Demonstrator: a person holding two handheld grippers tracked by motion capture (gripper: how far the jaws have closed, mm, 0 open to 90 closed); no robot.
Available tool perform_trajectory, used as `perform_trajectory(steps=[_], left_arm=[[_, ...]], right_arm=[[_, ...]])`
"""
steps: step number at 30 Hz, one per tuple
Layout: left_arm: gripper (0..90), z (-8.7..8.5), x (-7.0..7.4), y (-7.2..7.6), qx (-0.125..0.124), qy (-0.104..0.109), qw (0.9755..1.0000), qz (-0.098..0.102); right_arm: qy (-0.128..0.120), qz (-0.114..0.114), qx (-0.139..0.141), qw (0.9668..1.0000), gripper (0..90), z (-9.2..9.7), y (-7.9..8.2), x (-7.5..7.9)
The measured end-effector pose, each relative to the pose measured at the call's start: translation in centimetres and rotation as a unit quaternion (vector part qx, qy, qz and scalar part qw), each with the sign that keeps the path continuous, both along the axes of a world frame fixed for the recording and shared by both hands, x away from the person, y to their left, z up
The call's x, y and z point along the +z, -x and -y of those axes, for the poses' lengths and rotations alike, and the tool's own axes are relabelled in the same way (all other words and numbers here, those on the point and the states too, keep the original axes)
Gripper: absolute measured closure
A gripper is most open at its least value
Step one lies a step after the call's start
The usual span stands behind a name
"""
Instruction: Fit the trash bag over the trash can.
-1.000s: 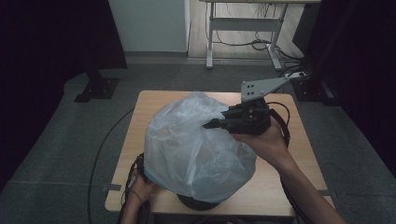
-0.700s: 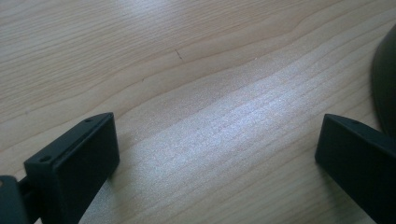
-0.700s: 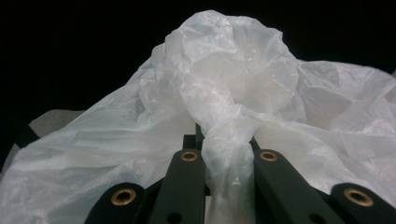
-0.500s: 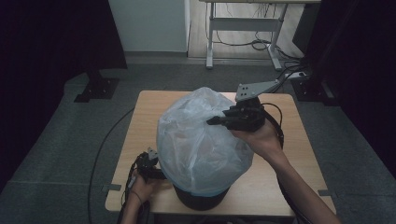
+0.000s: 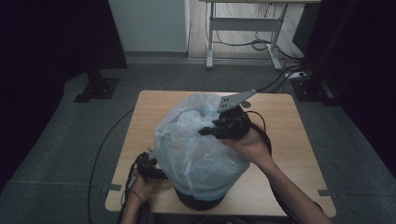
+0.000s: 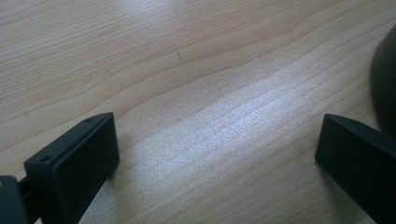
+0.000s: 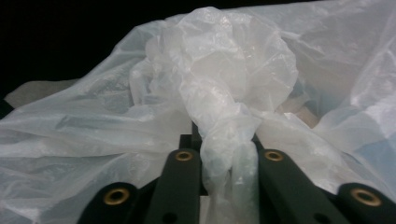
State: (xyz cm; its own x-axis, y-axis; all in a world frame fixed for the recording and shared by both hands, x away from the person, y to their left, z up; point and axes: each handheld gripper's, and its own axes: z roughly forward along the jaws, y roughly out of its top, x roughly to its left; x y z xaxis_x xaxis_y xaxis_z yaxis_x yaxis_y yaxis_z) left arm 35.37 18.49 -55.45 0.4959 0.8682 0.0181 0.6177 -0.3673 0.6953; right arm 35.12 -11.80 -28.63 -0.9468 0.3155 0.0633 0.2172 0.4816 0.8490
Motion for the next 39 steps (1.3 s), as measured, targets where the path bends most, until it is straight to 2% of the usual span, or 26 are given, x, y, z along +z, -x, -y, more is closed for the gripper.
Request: perform_trajectory(steps=[1,3,7,11,14,19,22,25,28,33,36,39], left_arm=[[0.0,0.0,0.0,0.0,0.000,0.000,1.0000,0.000],[0.0,0.0,0.0,0.0,0.000,0.000,1.0000,0.000],[0.0,0.0,0.0,0.0,0.000,0.000,1.0000,0.000],[0.0,0.0,0.0,0.0,0.000,0.000,1.0000,0.000],[0.0,0.0,0.0,0.0,0.000,0.000,1.0000,0.000],[0.0,0.0,0.0,0.0,0.000,0.000,1.0000,0.000],[0.0,0.0,0.0,0.0,0.000,0.000,1.0000,0.000],[0.0,0.0,0.0,0.0,0.000,0.000,1.0000,0.000],[0.0,0.0,0.0,0.0,0.000,0.000,1.0000,0.000],[0.0,0.0,0.0,0.0,0.000,0.000,1.0000,0.000],[0.0,0.0,0.0,0.0,0.000,0.000,1.0000,0.000],[0.0,0.0,0.0,0.0,0.000,0.000,1.0000,0.000]], right_arm=[[0.000,-0.002,-0.001,1.0000,78.2,0.1,-0.1,-0.1],[0.005,-0.006,-0.009,0.9999,62.4,0.3,-0.2,-0.3],[0.008,0.005,-0.021,0.9997,34.1,0.7,-0.2,-0.4],[0.029,0.014,-0.017,0.9993,22.2,1.4,0.1,-0.2],[0.034,0.020,-0.017,0.9991,20.6,1.9,0.6,0.7],[0.020,0.039,-0.015,0.9989,24.8,1.7,1.0,2.9],[0.026,0.035,-0.006,0.9990,36.6,0.6,0.7,3.2],[0.052,0.026,-0.001,0.9983,54.7,-0.9,0.1,2.5],[0.074,0.010,-0.003,0.9972,64.3,-2.0,-0.7,1.4],[0.133,-0.008,-0.012,0.9910,67.5,-3.3,-1.9,-0.5],[0.160,-0.018,-0.014,0.9868,68.0,-3.7,-2.3,-1.0],[0.178,-0.031,-0.003,0.9835,67.3,-3.9,-2.1,-1.2]])
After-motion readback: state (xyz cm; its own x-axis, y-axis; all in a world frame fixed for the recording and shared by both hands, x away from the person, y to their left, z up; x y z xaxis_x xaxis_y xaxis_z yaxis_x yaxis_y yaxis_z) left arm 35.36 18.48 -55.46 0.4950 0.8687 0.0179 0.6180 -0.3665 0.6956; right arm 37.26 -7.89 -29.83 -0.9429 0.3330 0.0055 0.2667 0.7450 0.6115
